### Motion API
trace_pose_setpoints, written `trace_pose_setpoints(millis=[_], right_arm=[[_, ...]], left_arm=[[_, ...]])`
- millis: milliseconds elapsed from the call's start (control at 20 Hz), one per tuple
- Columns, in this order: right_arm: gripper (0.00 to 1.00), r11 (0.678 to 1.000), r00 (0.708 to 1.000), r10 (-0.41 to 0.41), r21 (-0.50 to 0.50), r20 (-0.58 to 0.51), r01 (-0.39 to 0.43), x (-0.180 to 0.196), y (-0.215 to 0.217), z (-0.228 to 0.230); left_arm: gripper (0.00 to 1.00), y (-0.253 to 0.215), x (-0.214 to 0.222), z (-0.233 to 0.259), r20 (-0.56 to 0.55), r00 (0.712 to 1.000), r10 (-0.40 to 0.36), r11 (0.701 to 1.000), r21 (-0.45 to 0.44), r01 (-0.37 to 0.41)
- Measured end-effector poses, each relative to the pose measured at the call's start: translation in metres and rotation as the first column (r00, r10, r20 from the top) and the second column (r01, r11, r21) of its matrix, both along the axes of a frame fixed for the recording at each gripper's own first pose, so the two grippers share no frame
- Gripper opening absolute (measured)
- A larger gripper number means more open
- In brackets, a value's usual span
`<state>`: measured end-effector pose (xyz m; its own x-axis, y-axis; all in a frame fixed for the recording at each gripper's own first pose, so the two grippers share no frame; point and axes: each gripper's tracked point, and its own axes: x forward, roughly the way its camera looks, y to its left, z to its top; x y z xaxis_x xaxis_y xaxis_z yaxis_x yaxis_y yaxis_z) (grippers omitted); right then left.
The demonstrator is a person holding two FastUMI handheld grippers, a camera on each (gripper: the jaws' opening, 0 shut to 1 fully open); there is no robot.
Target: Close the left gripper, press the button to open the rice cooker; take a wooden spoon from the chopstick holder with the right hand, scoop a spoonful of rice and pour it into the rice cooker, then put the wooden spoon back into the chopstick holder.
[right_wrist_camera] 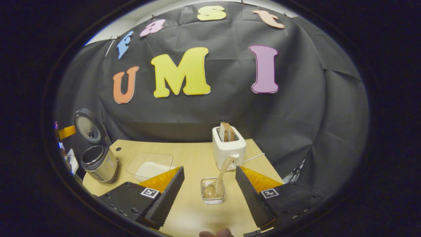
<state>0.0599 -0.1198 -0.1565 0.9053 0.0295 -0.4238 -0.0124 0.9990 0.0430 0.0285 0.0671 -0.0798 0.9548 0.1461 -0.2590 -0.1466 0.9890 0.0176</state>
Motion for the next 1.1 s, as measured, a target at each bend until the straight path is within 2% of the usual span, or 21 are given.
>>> trace_pose_setpoints(millis=[450,650,700,1050,1100], right_arm=[[0.96,0.997,0.988,0.005,0.076,-0.156,0.007,0.055,-0.021,-0.073],[0.96,0.996,0.981,0.020,0.088,-0.195,-0.003,0.079,-0.026,-0.101],[0.93,0.995,0.978,0.028,0.094,-0.206,-0.008,0.086,-0.025,-0.108],[0.93,0.988,0.957,0.027,0.152,-0.289,0.018,0.127,-0.026,-0.156],[0.95,0.986,0.952,0.034,0.165,-0.303,0.017,0.129,-0.024,-0.162]], left_arm=[[0.99,-0.043,0.017,0.010,0.014,1.000,-0.016,1.000,-0.005,0.016],[0.98,-0.048,0.018,0.006,-0.011,1.000,-0.001,1.000,-0.003,0.001],[0.99,-0.049,0.019,0.007,-0.015,1.000,0.004,1.000,0.001,-0.004],[0.99,-0.054,0.016,0.006,-0.039,0.999,0.016,0.999,0.030,-0.015],[0.98,-0.055,0.016,0.003,-0.048,0.999,0.019,0.999,0.032,-0.017]])
